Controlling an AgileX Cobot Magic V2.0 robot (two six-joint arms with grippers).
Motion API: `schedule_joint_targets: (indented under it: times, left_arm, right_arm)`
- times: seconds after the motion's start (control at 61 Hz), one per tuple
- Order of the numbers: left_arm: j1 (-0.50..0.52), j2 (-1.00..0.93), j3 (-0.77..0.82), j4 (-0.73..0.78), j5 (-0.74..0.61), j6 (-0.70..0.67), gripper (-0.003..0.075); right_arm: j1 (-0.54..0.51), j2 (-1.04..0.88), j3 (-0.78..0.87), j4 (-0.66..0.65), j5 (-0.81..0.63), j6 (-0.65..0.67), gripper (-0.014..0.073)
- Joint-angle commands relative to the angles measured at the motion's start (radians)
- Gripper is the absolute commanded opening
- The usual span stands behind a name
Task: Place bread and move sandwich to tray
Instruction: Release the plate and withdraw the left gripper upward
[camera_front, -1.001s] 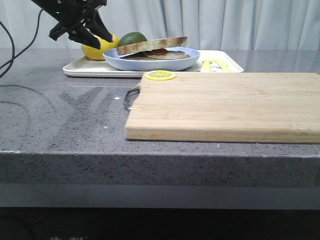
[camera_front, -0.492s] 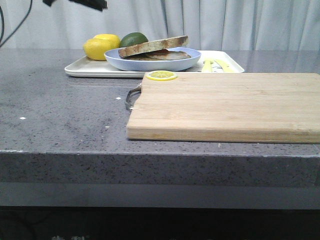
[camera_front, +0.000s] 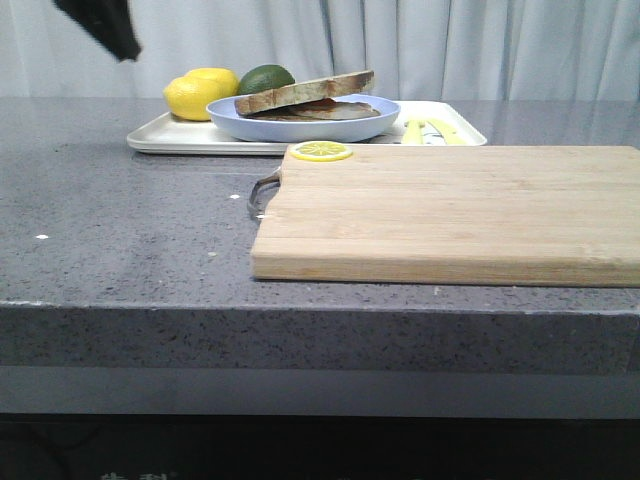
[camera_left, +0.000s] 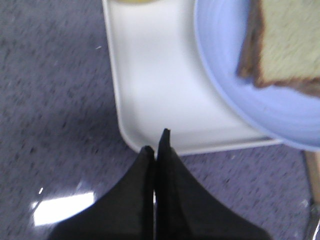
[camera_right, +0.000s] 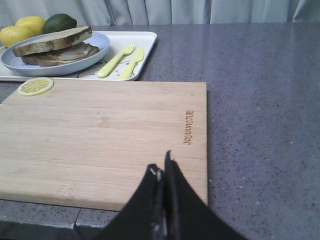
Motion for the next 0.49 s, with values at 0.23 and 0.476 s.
schedule_joint_targets:
  times: [0.23,0.476]
  left_arm:
    - [0.023,-0.295,0.447,0.070,-0.106,-0.011,-0.0020]
    - [0.023,-0.521,0.816,0.070,-0.377,-0.011,-0.0020]
  right_arm:
    - [-0.003,0.009,-0.023,-0.014,-0.075,-0.001,-0.0060]
    - [-0.003,0.009,-0.023,-0.014,-0.075,-0.001,-0.0060]
